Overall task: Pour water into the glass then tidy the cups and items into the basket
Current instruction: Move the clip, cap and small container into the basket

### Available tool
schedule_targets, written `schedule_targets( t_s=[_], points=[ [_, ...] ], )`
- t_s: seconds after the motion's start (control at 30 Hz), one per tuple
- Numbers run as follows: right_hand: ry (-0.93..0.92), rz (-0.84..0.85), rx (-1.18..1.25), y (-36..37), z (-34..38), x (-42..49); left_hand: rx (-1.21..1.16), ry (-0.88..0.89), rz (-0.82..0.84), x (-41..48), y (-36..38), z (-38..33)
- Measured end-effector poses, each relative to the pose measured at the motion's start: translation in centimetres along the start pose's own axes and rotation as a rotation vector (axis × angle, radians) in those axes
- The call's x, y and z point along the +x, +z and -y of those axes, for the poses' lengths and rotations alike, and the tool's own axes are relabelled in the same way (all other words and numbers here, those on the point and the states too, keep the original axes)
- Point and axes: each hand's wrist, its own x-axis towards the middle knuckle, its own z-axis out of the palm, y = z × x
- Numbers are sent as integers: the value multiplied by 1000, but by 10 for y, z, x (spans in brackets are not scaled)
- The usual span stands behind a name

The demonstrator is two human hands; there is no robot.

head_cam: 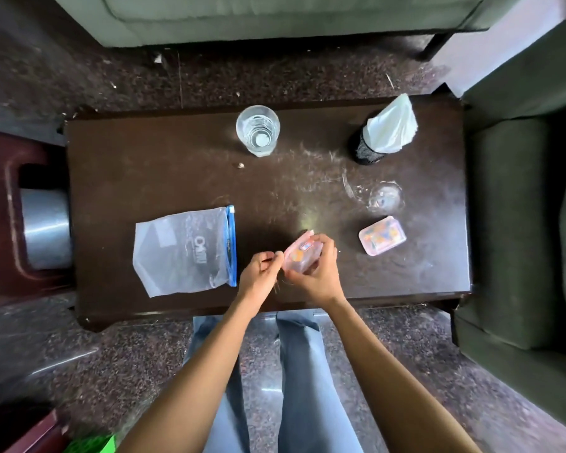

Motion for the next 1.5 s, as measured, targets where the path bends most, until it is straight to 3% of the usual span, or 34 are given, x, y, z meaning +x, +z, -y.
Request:
schedule_targets(
  t_s=[0.07, 0.17, 0.23, 0.3, 0.37, 0.47, 0.53, 0.6, 0.7, 0.73, 0.8, 0.87, 0.93, 1.0, 1.17, 1.3, 1.5],
  points=[
    [98, 100, 310, -8, -4, -2, -143, -68, 147, -3, 7, -12],
    [96, 145, 259, -20, -13, -3, -49, -19, 207, -2, 19, -29],
    [39, 163, 31, -32, -15, 1, 70, 13, 178, 3, 30, -33],
    [-181, 147, -320, -49, -19, 7, 262, 107, 56, 7, 38, -31],
    [-370, -46, -667, -69, -23, 14, 483, 256, -115, 9, 47, -29],
    [-151, -370, -903, -96, -30, 30, 651, 383, -235, 15, 57, -26],
    [97, -354, -992, -107, -33, 43, 657, 387, -216, 22, 61, -24],
    [255, -230, -980, -114, -35, 57, 663, 391, -227, 24, 64, -23],
    [207, -210, -691, -117, -33, 62, 812, 575, -445, 19, 68, -24],
    [166, -215, -451, -116, -30, 61, 760, 672, -492, 15, 72, -26],
    [142, -117, 209, -112, -27, 52, 504, 809, -424, 5, 82, -35],
    [132, 133, 668, -104, -32, 42, 225, 662, -243, -6, 94, -45],
    [124, 296, 786, -97, -34, 31, 89, 382, -57, -12, 107, -53],
    [141, 282, 715, -94, -40, 21, 112, 322, 9, -8, 112, -49],
    [54, 44, -27, -89, -54, 15, 306, 508, -165, 1, 113, -28],
    [-65, -25, -407, -77, -51, 13, 432, 575, -232, -3, 121, -27],
    [82, -172, -679, -62, -39, 4, 639, 563, -416, -11, 118, -26]
  ],
)
